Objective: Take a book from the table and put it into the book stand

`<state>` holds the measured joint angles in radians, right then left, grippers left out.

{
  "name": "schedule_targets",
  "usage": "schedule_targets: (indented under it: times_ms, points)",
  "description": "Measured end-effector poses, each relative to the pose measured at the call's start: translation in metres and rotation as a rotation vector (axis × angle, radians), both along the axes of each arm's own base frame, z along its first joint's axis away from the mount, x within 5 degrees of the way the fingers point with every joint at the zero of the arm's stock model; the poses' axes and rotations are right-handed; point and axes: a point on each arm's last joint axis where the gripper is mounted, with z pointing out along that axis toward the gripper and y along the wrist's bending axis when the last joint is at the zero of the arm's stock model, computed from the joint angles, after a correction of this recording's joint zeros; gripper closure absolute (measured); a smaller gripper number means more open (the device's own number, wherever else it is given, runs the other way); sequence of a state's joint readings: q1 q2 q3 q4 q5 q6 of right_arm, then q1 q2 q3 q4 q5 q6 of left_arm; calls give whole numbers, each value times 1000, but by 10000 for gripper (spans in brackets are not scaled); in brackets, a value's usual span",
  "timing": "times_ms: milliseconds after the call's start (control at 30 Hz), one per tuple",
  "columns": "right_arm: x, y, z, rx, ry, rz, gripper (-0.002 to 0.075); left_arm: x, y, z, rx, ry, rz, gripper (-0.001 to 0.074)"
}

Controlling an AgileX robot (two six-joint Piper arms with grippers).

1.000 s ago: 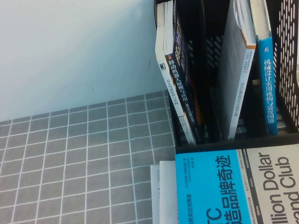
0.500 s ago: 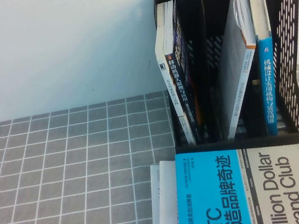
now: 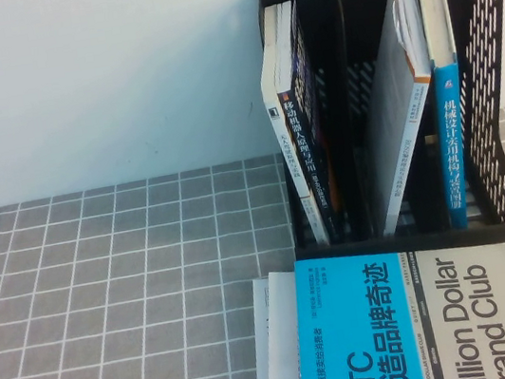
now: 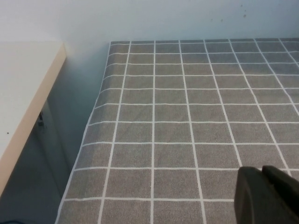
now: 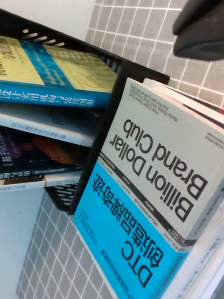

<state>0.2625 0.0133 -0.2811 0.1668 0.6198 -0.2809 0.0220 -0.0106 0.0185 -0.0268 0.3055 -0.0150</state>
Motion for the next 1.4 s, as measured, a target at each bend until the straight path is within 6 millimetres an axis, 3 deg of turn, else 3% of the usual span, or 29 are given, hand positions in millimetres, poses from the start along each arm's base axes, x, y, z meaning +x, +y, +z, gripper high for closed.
schedule_targets:
  times_ms: [267, 567, 1400]
  points:
    - [12, -9, -33, -136, -33, -116, 729, 0, 0, 0, 2, 0, 0, 738]
    - [25, -12, -62, 19, -81, -272, 729, 0, 0, 0, 2, 0, 0, 738]
    - [26, -12, -67, 43, -91, -282, 729, 0, 0, 0, 2, 0, 0, 738]
